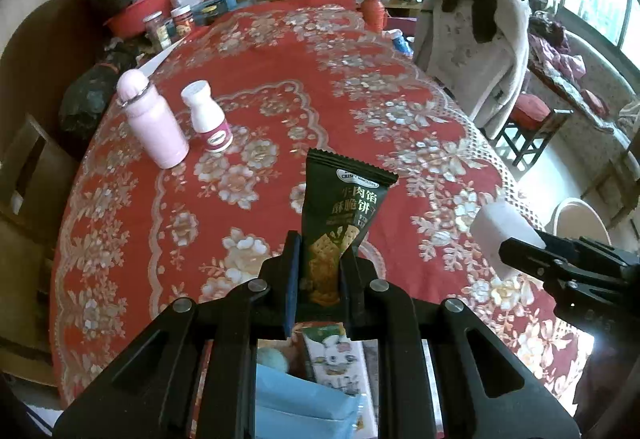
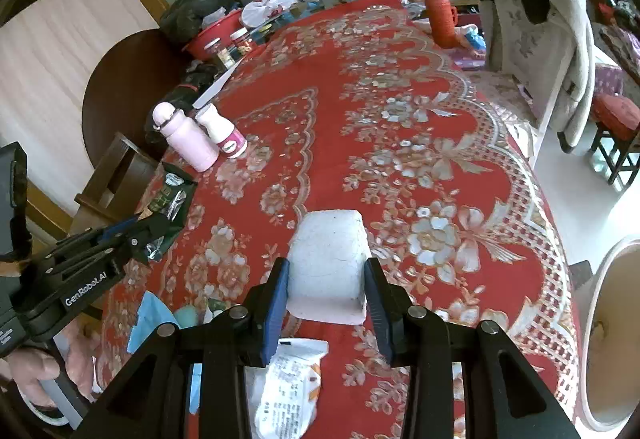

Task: Collect trash
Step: 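Carry the snack packet and foam block in both grippers over the beige bin, then open both grippers over the beige bin to drop the items, then move both open grippers back over the table toward the blue packet and wrapper, then grasp the blue packet with the left gripper while the right grasps the white printed wrapper, then lift both held items off the table toward the beige bin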

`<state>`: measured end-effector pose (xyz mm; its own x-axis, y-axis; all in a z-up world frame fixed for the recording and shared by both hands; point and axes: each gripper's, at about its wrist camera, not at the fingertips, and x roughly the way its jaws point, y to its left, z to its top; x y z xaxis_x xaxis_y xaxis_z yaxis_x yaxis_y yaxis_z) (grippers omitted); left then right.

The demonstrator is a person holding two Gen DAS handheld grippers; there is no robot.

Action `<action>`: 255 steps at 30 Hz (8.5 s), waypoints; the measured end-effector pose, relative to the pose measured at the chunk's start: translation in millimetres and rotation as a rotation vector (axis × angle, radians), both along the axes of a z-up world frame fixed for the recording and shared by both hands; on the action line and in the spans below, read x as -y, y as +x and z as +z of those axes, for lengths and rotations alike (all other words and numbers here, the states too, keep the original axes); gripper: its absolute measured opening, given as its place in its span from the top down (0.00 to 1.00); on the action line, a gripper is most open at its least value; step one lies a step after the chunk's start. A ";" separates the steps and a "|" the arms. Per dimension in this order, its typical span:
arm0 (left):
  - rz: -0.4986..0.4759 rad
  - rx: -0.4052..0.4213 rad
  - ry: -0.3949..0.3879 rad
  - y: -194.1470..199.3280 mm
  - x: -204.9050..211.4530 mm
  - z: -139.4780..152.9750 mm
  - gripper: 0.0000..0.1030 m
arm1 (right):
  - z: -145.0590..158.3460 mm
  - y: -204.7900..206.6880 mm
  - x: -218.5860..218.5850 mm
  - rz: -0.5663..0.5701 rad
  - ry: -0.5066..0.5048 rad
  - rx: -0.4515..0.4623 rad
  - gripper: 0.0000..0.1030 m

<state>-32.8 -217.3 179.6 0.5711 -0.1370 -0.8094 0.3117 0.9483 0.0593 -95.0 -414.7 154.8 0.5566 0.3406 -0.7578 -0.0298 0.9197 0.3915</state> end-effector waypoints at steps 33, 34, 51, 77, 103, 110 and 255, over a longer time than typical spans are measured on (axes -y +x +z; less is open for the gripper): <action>-0.251 -0.056 -0.057 -121.4 196.4 -6.1 0.86 | -7.5 -144.3 176.9 -0.211 -0.016 -0.039 0.65; -0.260 -0.061 -0.060 -125.9 204.4 -7.4 0.86 | -7.3 -148.6 183.1 -0.218 -0.017 -0.040 0.65; -0.326 -0.183 -0.132 -163.0 313.0 -48.1 0.86 | -19.6 -225.1 314.0 -0.416 -0.018 -0.075 0.65; -0.274 -0.238 -0.163 -155.7 348.0 -83.8 0.86 | -55.0 -206.9 325.8 -0.353 -0.045 -0.135 0.65; -0.258 -0.277 -0.260 -149.7 343.9 -88.6 0.55 | -58.7 -219.6 335.8 -0.421 -0.047 -0.152 0.42; -0.220 -0.209 -0.220 -149.5 323.5 -75.5 0.55 | -56.9 -219.4 323.1 -0.407 -0.070 -0.152 0.42; 0.042 -0.250 -0.258 44.6 -41.6 -51.8 0.51 | -44.6 2.2 -63.6 -0.001 -0.221 -0.119 0.55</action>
